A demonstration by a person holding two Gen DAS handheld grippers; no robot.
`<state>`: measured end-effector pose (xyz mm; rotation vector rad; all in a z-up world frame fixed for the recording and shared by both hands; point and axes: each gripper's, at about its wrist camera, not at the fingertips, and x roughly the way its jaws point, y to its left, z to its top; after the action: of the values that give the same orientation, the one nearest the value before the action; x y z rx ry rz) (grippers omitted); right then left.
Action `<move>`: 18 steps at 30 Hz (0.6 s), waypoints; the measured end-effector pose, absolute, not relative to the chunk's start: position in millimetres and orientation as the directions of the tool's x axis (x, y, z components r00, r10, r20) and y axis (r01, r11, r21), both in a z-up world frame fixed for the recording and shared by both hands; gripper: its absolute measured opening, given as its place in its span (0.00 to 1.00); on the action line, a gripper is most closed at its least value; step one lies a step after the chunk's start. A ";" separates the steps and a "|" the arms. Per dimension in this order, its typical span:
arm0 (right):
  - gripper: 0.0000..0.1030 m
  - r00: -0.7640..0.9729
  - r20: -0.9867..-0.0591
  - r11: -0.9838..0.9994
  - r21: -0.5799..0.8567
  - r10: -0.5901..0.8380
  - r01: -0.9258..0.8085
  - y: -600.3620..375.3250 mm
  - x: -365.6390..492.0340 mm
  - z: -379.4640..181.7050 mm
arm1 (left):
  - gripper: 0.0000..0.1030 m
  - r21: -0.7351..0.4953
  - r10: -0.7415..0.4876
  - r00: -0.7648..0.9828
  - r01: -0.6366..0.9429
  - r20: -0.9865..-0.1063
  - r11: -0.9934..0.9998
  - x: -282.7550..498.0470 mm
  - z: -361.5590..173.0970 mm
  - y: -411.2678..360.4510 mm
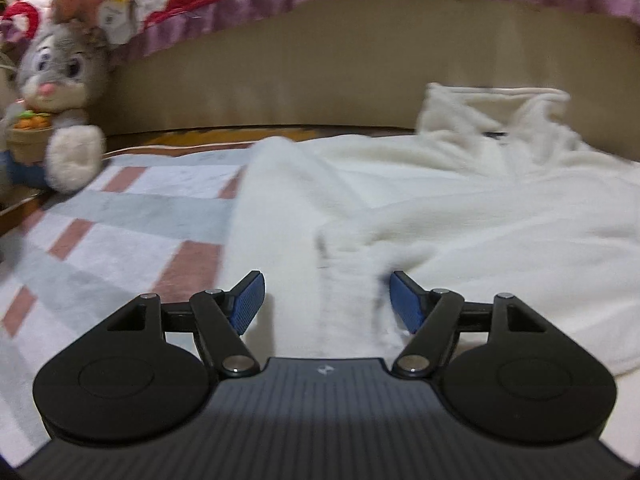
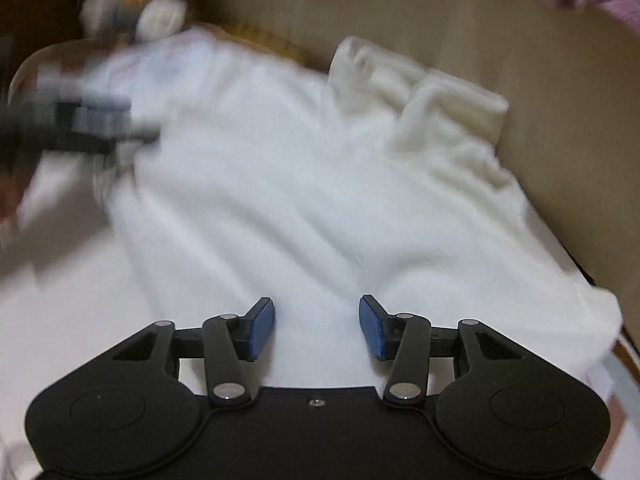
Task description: Fold clothes
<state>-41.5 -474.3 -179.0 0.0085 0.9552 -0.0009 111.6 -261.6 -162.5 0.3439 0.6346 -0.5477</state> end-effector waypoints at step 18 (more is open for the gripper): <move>0.51 0.530 -0.848 1.000 0.009 0.017 -0.017 -492.2 -90.7 -179.7 | 0.71 0.210 -0.292 0.706 0.531 -0.646 0.821 83.9 -133.2 -193.4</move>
<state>-90.7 -492.2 -179.7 -0.0005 1.0115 0.0205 83.9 -193.4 -133.2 0.4017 0.6378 -0.4710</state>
